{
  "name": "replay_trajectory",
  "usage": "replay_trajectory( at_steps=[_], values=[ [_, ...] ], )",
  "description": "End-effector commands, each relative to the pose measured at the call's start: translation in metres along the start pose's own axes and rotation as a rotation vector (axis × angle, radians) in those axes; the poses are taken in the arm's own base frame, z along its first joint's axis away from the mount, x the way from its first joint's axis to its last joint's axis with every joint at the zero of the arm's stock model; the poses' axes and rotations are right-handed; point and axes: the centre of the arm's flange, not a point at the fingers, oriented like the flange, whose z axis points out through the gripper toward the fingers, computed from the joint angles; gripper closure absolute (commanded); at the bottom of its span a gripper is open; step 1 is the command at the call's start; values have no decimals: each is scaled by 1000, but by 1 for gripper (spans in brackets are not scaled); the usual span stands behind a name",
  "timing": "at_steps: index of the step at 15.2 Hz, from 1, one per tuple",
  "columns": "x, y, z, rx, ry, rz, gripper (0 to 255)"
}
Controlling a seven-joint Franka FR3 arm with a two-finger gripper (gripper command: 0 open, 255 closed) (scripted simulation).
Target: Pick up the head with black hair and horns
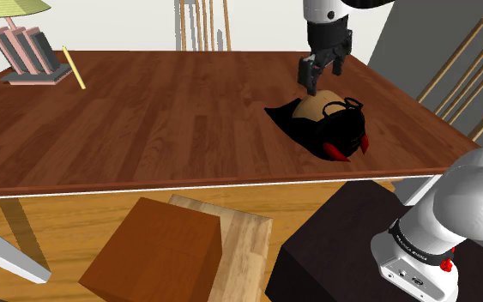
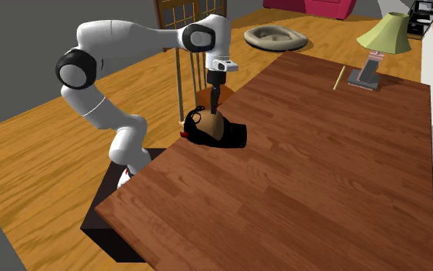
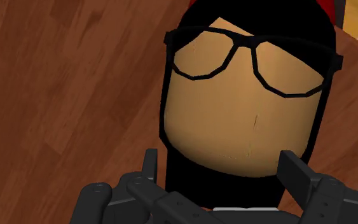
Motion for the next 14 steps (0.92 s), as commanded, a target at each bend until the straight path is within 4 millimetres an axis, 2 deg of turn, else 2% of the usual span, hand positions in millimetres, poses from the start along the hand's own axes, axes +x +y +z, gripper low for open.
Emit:
replay_trajectory(
  at_steps=[1,5,9,10,14],
  values=[
    [26,-40,7,-120,-50,21,0],
    [74,-112,38,-357,-154,57,0],
    [120,-172,89,-594,-257,92,0],
    [126,-179,96,-623,-270,97,0],
    [127,-186,116,-623,-270,97,0]
  ],
)
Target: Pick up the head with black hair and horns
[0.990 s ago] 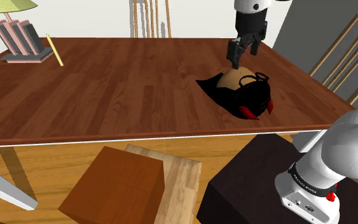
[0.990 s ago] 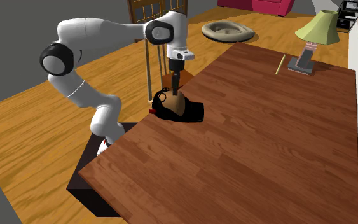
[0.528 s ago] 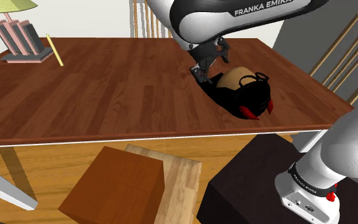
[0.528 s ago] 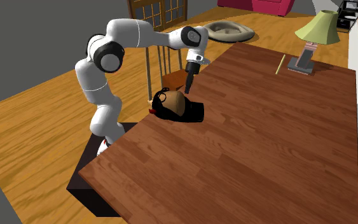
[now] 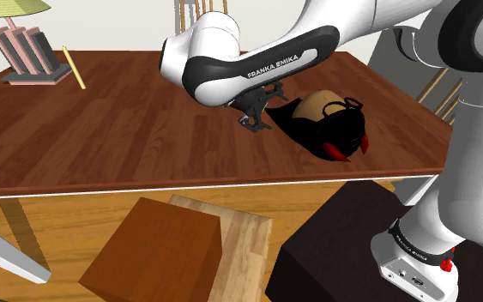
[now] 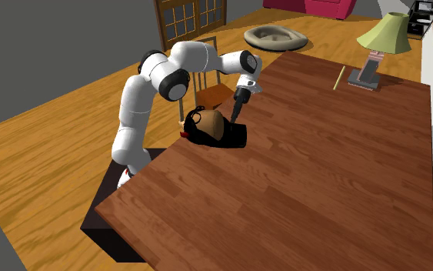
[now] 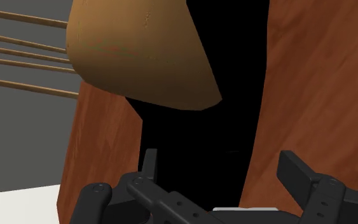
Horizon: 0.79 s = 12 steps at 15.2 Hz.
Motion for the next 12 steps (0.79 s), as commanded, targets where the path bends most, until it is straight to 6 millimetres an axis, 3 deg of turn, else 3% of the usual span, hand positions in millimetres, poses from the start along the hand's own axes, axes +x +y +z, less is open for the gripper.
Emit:
replay_trajectory(
  at_steps=[1,5,6,12],
  values=[
    [2,-10,5,-3,-1,1,0],
    [4,-21,13,-3,-1,1,0],
    [4,-21,12,-3,-1,1,255],
    [4,-21,12,-3,-1,1,255]
  ],
)
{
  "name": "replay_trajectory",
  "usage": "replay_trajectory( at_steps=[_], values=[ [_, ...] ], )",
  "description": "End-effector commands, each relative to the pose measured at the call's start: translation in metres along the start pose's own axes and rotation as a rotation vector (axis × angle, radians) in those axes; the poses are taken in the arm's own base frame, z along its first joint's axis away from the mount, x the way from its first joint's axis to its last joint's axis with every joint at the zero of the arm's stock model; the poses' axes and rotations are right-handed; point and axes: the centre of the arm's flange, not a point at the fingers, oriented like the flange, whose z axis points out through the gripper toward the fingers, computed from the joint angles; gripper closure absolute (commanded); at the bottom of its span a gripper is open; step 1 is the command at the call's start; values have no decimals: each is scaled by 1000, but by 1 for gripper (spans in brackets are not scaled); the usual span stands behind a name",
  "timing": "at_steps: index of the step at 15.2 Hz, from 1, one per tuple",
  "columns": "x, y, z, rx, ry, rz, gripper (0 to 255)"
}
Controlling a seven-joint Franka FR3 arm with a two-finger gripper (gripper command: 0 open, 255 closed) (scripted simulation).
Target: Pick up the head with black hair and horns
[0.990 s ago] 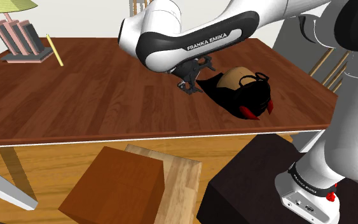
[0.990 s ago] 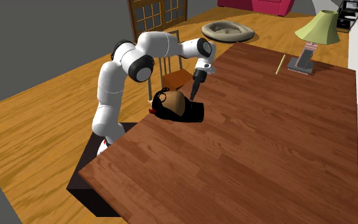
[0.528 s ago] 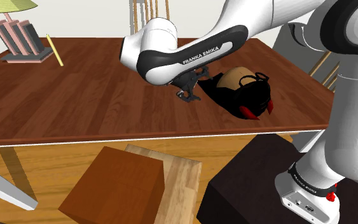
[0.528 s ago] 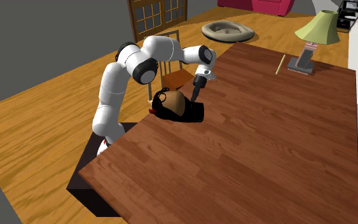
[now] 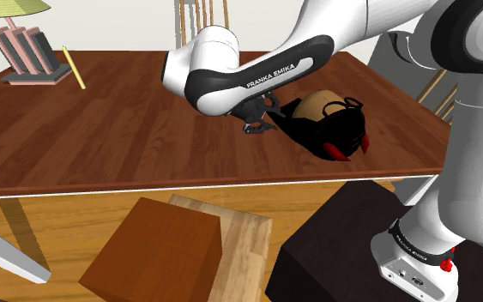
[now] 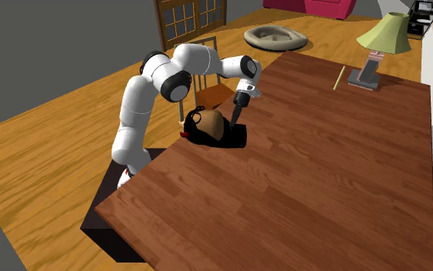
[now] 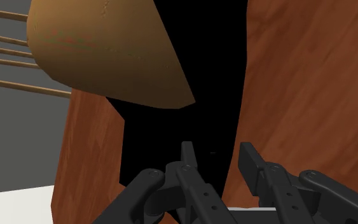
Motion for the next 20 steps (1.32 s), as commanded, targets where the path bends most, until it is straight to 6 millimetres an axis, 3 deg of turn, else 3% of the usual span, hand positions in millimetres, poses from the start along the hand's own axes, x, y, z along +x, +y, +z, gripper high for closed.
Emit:
replay_trajectory(
  at_steps=[1,3,18,20],
  values=[
    [0,0,0,-1,-1,-1,255],
    [0,0,1,-1,-1,-1,255],
    [-15,65,-41,-1,-1,-1,255],
    [-15,66,-42,-1,-1,0,255]
  ],
)
